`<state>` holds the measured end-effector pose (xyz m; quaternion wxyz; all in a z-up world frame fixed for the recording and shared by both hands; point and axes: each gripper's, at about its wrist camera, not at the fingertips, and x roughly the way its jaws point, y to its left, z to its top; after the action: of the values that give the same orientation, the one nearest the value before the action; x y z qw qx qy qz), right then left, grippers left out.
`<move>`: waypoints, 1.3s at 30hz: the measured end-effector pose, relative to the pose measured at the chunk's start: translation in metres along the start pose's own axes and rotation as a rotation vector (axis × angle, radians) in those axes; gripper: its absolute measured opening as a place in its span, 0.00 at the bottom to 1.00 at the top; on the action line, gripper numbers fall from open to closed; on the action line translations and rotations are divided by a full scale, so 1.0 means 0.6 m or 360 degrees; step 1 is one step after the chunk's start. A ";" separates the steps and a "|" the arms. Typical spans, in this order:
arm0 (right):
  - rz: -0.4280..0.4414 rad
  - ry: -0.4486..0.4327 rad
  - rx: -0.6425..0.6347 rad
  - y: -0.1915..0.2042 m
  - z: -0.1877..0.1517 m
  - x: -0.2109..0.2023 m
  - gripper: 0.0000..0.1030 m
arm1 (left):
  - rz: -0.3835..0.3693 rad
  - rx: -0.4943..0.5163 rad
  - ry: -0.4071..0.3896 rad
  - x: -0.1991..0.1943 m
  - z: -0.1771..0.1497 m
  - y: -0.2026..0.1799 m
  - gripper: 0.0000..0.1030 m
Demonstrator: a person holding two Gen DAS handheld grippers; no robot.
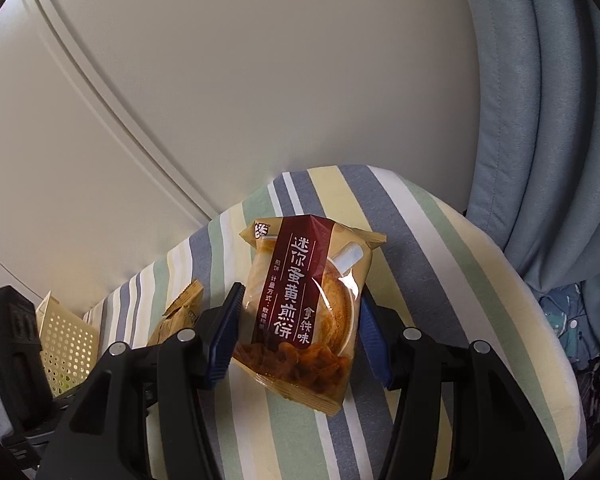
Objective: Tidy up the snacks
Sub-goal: 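Grasp the tan bag with the left tool while the right tool grasps the waffle bag, then carry the tan bag into the basket and open the left tool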
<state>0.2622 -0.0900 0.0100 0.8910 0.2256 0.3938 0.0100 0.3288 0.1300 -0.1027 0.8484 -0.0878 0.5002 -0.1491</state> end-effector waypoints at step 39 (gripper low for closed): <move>0.0085 -0.0003 -0.0069 0.007 0.003 0.020 0.53 | 0.0183 -0.0051 -0.0543 -0.251 -0.036 0.058 0.53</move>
<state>0.2720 -0.0847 0.0045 0.8955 0.2167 0.3864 0.0420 0.2470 0.2141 0.0006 0.9266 -0.0966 0.3555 -0.0754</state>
